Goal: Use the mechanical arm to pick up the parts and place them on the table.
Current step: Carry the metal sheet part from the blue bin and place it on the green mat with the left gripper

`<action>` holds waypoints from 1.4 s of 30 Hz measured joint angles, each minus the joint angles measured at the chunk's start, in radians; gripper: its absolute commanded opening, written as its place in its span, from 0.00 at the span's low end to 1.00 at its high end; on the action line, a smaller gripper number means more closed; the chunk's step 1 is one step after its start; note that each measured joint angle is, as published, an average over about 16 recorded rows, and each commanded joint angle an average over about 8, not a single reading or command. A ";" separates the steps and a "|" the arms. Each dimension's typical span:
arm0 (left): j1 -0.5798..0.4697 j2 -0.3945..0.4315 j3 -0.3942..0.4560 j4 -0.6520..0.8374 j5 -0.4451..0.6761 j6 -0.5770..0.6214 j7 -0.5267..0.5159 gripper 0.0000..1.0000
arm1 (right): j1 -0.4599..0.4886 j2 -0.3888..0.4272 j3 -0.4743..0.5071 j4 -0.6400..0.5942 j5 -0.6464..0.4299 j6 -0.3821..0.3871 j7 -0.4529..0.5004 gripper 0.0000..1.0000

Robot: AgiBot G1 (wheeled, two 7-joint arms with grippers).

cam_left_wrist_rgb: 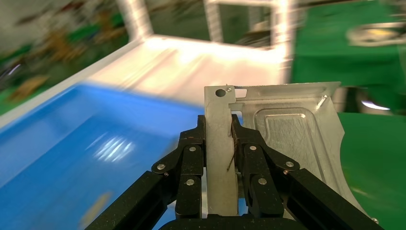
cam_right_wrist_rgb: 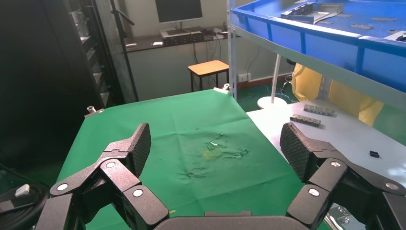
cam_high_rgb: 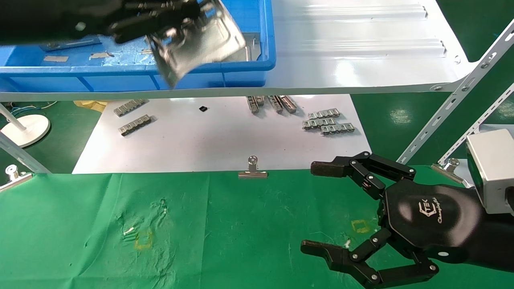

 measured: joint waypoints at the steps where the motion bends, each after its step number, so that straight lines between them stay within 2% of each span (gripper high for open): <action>1: 0.015 -0.015 0.002 -0.020 -0.013 0.021 0.019 0.00 | 0.000 0.000 0.000 0.000 0.000 0.000 0.000 1.00; 6: 0.109 -0.103 0.033 -0.145 -0.079 0.084 0.112 0.00 | 0.000 0.000 0.000 0.000 0.000 0.000 0.000 1.00; 15: 0.291 -0.244 0.165 -0.337 -0.168 0.080 0.272 0.00 | 0.000 0.000 0.000 0.000 0.000 0.000 0.000 1.00; 20: 0.358 -0.267 0.244 -0.333 -0.158 0.066 0.382 0.00 | 0.000 0.000 0.000 0.000 0.000 0.000 0.000 1.00; 27: 0.394 -0.235 0.323 -0.218 -0.094 0.042 0.523 0.00 | 0.000 0.000 0.000 0.000 0.000 0.000 0.000 1.00; 28: 0.395 -0.228 0.329 -0.199 -0.086 0.039 0.541 0.04 | 0.000 0.000 0.000 0.000 0.000 0.000 0.000 1.00; 35: 0.391 -0.183 0.357 -0.075 -0.046 0.030 0.644 0.91 | 0.000 0.000 0.000 0.000 0.000 0.000 0.000 1.00; 36: 0.390 -0.178 0.359 -0.061 -0.043 0.030 0.657 1.00 | 0.000 0.000 0.000 0.000 0.000 0.000 0.000 1.00; 42: 0.380 -0.153 0.367 0.011 -0.033 0.029 0.723 1.00 | 0.000 0.000 0.000 0.000 0.000 0.000 0.000 1.00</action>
